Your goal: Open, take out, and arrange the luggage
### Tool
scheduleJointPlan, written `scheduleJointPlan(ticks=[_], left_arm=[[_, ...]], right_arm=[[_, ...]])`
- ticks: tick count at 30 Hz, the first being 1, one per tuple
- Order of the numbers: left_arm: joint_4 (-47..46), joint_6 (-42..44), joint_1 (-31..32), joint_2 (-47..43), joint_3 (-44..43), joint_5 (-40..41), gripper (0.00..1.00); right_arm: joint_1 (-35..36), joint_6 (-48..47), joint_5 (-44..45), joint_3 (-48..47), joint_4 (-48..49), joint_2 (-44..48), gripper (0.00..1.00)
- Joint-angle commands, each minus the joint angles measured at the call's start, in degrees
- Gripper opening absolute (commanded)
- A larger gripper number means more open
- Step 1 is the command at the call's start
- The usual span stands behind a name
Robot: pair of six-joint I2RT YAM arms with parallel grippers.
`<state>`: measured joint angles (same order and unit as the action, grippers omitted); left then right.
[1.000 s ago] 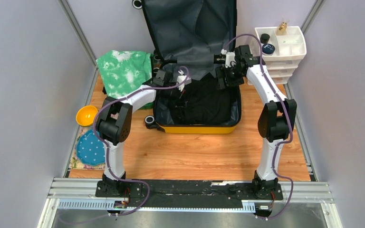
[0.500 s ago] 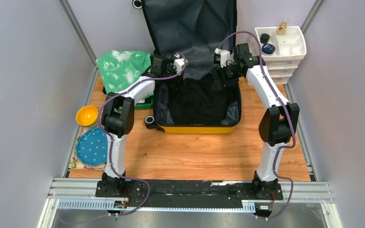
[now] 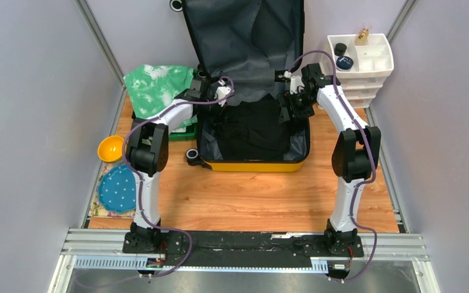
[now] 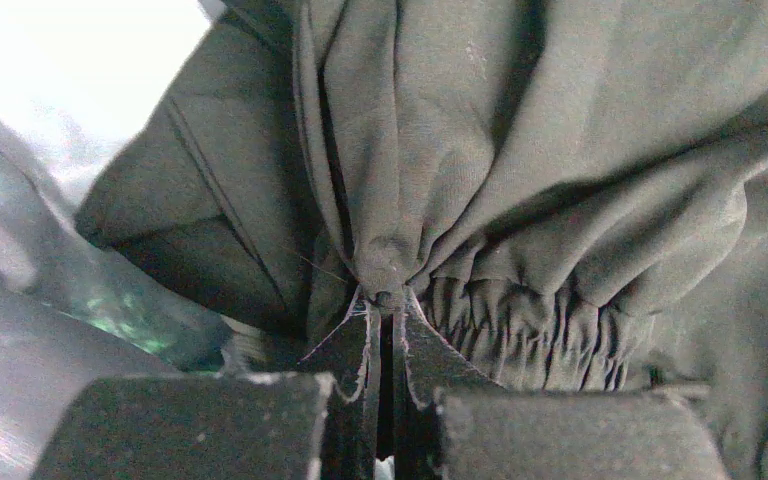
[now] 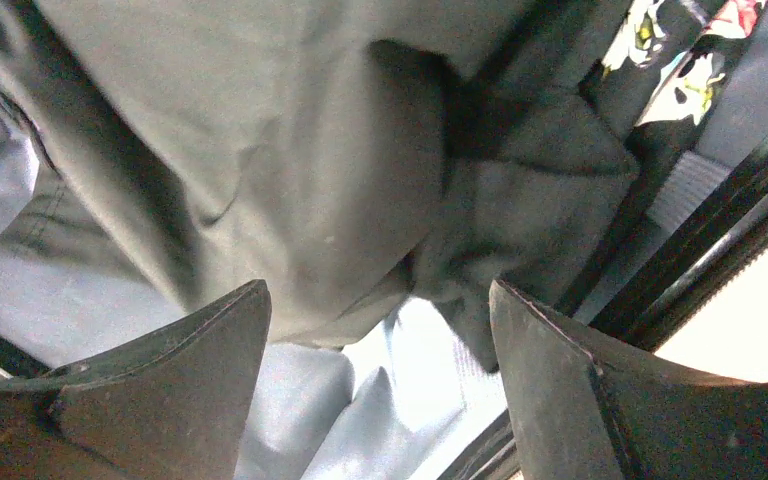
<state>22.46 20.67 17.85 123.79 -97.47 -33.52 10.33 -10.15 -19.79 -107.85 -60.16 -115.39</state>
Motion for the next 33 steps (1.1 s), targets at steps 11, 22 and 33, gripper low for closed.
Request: scheduleJointPlan(ticks=[11,22,33], left_arm=[[11.6,12.0,-1.9,-6.5,1.8,5.1,0.0],[12.3,14.0,-2.5,-7.1,2.4,5.7,0.0],[9.5,8.2,-3.5,-7.9,2.5,-0.9,0.21]], right_arm=[[-0.3,8.0,-14.2,-5.4,4.5,-6.7,0.84],[2.7,8.6,3.4,-1.4,4.4,-6.9,0.92],[3.6,13.7,-16.0,-5.5,3.6,-10.4,0.46]])
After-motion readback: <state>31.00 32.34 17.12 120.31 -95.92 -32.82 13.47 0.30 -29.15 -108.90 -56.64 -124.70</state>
